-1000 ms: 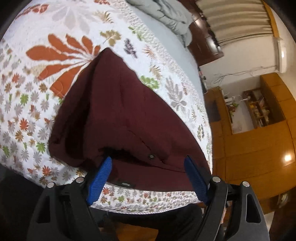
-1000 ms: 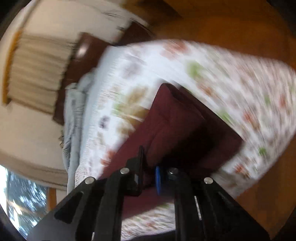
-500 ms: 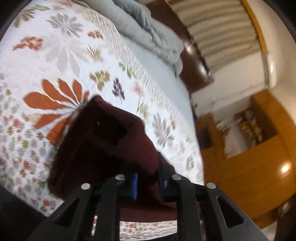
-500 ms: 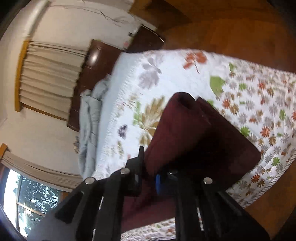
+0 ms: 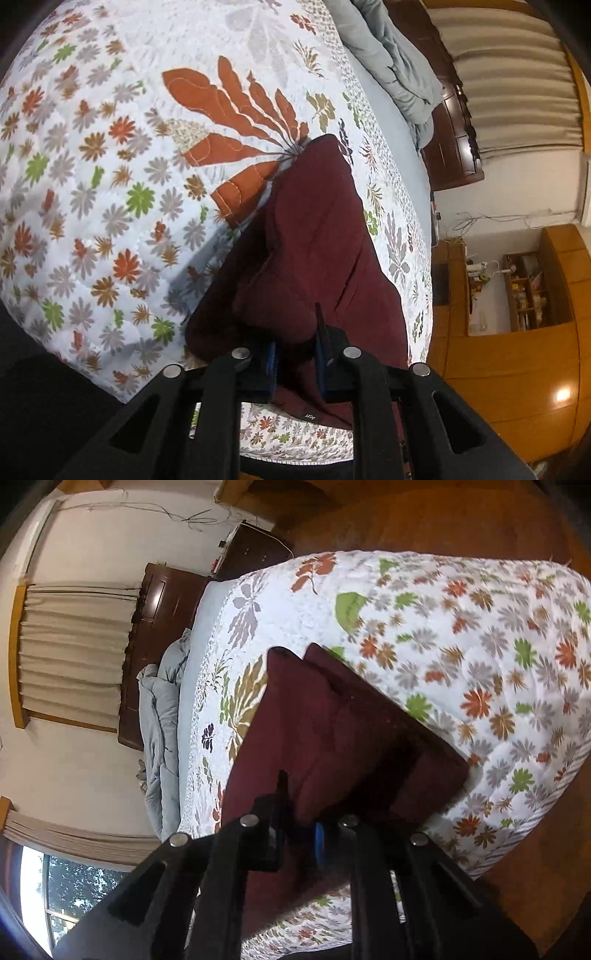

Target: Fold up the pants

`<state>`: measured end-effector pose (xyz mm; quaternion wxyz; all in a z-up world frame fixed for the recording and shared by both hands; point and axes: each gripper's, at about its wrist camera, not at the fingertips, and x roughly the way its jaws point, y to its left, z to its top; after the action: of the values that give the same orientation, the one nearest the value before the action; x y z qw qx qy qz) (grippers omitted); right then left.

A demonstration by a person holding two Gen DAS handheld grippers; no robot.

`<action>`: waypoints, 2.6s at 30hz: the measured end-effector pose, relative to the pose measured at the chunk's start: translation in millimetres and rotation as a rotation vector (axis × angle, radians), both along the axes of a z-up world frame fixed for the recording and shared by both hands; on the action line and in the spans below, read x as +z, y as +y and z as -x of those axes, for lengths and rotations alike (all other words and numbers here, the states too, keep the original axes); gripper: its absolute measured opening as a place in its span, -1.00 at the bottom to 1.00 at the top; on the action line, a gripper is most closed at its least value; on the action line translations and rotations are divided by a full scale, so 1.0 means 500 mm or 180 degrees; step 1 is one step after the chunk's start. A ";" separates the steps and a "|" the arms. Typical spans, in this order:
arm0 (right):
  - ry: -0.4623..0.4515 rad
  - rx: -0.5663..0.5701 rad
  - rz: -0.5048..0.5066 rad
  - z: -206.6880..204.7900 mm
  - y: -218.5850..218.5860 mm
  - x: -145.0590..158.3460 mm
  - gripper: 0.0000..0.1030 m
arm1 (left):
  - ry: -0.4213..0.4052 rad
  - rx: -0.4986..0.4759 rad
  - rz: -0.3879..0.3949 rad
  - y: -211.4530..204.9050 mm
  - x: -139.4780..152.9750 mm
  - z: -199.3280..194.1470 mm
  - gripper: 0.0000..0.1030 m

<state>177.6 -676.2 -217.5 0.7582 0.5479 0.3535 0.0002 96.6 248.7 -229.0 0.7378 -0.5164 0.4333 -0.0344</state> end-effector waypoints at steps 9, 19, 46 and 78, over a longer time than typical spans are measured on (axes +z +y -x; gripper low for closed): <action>-0.0212 0.0061 0.0448 -0.031 0.037 0.130 -0.85 | -0.0153 0.0031 0.0026 0.004 0.018 -0.010 -0.67; 0.0203 0.0026 0.0222 0.029 0.023 0.005 -0.28 | -0.0135 -0.0124 0.0072 0.009 0.024 0.001 -0.44; -0.0233 0.4066 0.1836 -0.455 0.975 0.102 0.29 | 0.0041 -0.0520 -0.0934 -0.068 0.044 -0.094 -0.63; -0.0038 0.2860 -0.0260 -0.039 1.018 0.015 0.26 | -0.0137 -0.0192 0.0088 -0.016 0.050 0.055 0.35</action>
<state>197.3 -167.4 -210.0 0.6626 0.3696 0.5516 0.3465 69.3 240.7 -204.0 0.7384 -0.5124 0.4322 -0.0737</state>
